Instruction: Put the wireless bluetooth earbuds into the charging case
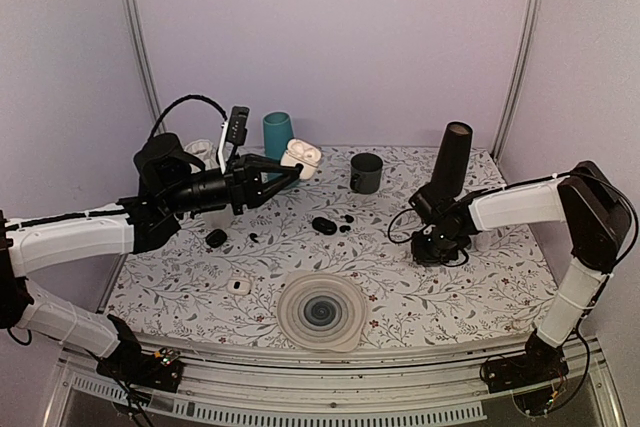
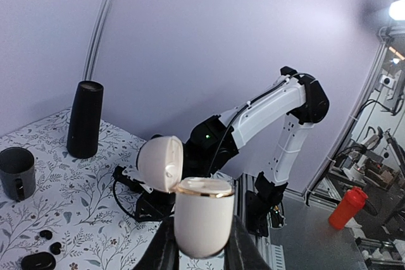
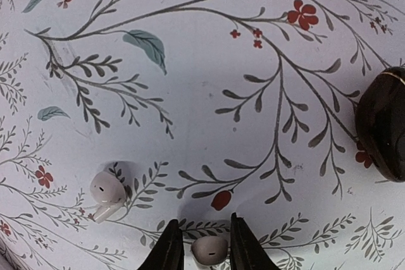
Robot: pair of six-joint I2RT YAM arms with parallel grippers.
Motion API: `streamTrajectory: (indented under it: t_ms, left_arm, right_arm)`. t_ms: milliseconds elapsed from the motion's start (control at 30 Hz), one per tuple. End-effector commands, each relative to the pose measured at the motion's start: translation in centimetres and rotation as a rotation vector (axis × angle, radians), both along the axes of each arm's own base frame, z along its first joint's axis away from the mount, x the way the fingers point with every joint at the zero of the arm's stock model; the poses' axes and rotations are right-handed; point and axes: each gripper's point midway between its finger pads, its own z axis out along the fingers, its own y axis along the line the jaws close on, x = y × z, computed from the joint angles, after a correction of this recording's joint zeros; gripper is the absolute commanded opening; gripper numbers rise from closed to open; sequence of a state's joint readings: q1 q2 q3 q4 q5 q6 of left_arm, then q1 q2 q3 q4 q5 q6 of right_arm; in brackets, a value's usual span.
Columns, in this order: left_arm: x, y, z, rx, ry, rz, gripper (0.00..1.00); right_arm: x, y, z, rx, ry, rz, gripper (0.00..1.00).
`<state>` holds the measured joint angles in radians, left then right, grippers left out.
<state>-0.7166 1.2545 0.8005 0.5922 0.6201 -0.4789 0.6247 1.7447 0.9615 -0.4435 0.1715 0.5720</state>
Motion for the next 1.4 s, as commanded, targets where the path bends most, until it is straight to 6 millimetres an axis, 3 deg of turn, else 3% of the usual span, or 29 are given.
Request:
streamTrajectory:
  t_ms: [0, 400, 667, 833, 1167, 1367]
  left_arm:
    - [-0.1, 0.7, 0.4, -0.014, -0.025, 0.009, 0.0]
    - [0.0, 0.6, 0.4, -0.019, -0.018, 0.006, 0.0]
    - [0.1, 0.6, 0.4, -0.018, -0.014, 0.008, 0.0]
    - [0.2, 0.5, 0.2, -0.017, -0.008, 0.01, 0.0]
    - [0.7, 0.5, -0.2, -0.012, 0.008, 0.029, 0.0]
    - [1.3, 0.7, -1.4, -0.036, 0.05, 0.068, 0.0]
  right_arm:
    - [-0.7, -0.8, -0.7, -0.079, 0.031, 0.013, 0.26]
    - [-1.3, 0.6, -1.0, -0.036, 0.058, 0.07, 0.24]
    - [-1.5, 0.7, -1.4, -0.033, 0.073, 0.081, 0.2]
    - [-1.5, 0.7, -1.1, -0.027, 0.067, 0.085, 0.12]
    - [-0.7, 0.9, 0.6, 0.042, 0.005, 0.059, 0.12]
    - [0.3, 1.5, 3.3, 0.105, -0.08, 0.043, 0.13]
